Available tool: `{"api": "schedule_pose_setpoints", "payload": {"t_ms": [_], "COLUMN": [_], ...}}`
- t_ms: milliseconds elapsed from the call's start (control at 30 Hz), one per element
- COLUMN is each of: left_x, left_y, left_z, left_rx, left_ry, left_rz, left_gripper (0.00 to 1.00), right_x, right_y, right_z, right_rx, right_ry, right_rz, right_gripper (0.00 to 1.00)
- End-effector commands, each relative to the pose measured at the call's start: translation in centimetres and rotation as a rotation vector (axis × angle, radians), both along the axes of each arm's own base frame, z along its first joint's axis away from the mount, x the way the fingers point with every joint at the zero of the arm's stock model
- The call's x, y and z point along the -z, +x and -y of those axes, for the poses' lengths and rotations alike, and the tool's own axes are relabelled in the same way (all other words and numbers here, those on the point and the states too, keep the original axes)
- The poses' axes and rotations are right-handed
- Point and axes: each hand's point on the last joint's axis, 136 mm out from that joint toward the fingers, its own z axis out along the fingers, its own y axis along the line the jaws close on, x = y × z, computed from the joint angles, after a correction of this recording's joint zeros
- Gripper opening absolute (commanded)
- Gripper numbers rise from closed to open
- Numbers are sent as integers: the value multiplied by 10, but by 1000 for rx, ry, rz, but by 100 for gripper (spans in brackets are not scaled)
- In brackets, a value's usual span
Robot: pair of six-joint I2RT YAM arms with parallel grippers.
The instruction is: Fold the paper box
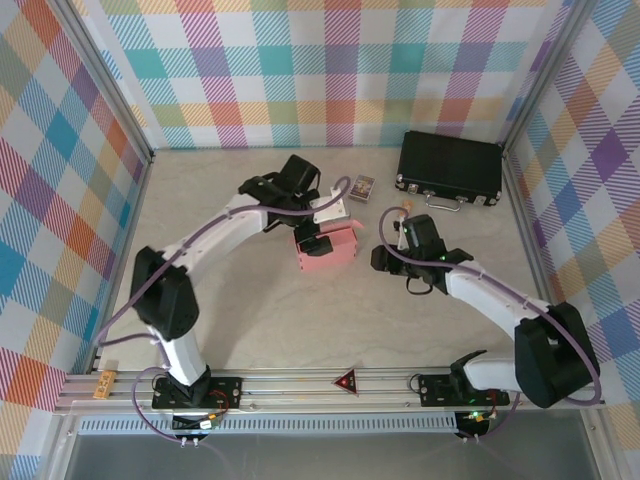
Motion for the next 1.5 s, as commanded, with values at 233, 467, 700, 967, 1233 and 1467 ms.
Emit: {"api": "schedule_pose_setpoints", "payload": {"t_ms": [233, 467, 700, 967, 1233, 1467], "left_x": [-52, -17, 25, 29, 34, 39], "left_y": [13, -14, -33, -24, -13, -11], "left_z": [-64, -93, -107, -101, -88, -84], "left_rx": [-701, -942, -1036, -1045, -1047, -1055], "left_ry": [-334, -419, -398, -438, -470, -472], "left_rz": [16, -126, -205, -237, -308, -338], "left_gripper": [95, 94, 92, 83, 71, 61], "right_x": [-40, -54, -58, -55, -50, -44], "right_y": [43, 67, 74, 71, 73, 74], "right_z": [-23, -30, -39, -52, -56, -56], "right_rx": [-242, -344, -421, -511, -565, -570], "right_ry": [-64, -112, -90, -47, -61, -67], "right_rz": [82, 119, 124, 107, 96, 87], "right_gripper": [55, 56, 54, 49, 44, 41]}}
